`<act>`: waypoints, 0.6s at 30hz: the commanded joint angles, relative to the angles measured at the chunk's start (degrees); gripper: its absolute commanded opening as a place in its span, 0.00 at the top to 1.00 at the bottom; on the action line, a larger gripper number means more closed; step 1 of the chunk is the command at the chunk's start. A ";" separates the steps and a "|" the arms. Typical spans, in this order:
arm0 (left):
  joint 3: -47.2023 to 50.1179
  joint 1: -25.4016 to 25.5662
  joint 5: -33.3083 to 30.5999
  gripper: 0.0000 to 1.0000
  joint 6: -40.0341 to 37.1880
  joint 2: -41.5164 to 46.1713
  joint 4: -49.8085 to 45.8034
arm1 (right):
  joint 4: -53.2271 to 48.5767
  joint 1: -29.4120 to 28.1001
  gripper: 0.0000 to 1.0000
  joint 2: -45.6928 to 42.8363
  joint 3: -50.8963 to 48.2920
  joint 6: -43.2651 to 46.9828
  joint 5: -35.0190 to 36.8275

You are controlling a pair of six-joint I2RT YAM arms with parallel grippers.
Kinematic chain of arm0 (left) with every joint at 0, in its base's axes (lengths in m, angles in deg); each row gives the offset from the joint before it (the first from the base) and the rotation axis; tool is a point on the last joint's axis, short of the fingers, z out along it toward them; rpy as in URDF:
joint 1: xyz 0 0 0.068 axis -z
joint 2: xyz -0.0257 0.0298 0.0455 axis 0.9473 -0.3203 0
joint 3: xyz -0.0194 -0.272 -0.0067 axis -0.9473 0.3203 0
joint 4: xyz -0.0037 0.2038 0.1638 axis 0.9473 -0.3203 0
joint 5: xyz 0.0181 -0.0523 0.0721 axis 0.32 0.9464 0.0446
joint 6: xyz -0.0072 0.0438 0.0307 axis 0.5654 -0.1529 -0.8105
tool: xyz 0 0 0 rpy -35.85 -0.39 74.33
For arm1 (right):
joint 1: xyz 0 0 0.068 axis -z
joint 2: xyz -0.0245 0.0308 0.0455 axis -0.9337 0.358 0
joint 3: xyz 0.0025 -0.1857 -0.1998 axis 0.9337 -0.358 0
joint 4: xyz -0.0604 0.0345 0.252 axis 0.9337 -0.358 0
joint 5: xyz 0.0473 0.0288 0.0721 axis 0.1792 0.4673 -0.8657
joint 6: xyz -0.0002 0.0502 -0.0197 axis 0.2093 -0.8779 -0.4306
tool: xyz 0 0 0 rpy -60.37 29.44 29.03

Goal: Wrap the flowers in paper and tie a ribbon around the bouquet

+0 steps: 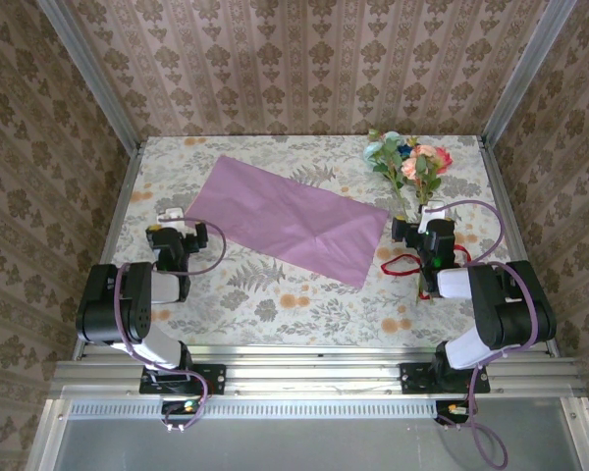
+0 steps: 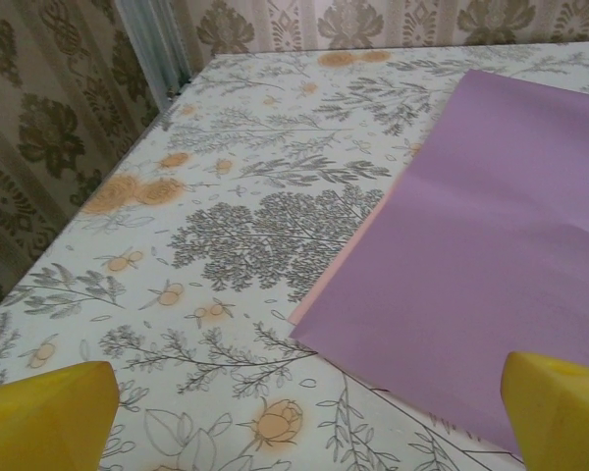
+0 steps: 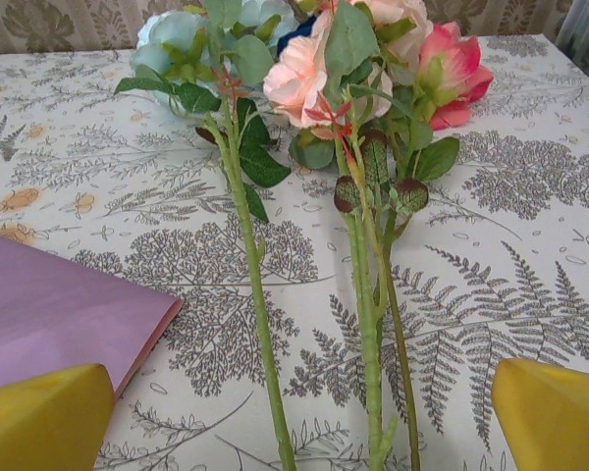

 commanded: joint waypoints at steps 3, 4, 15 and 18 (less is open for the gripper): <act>1.51 9.31 -13.62 0.00 -9.26 9.45 -0.24 | -15.23 -2.69 0.00 -15.01 5.44 0.62 7.67; 0.38 12.08 -16.54 0.00 -11.33 13.11 -3.72 | -17.08 -3.42 0.00 -18.53 6.83 0.44 8.57; -29.36 1.42 16.05 0.00 53.45 21.94 -58.97 | -64.35 -0.95 0.08 -17.38 33.57 -37.48 -13.75; -37.73 9.33 13.39 0.00 53.57 16.88 -74.63 | -76.46 -10.25 0.26 -12.74 40.81 -29.57 -4.28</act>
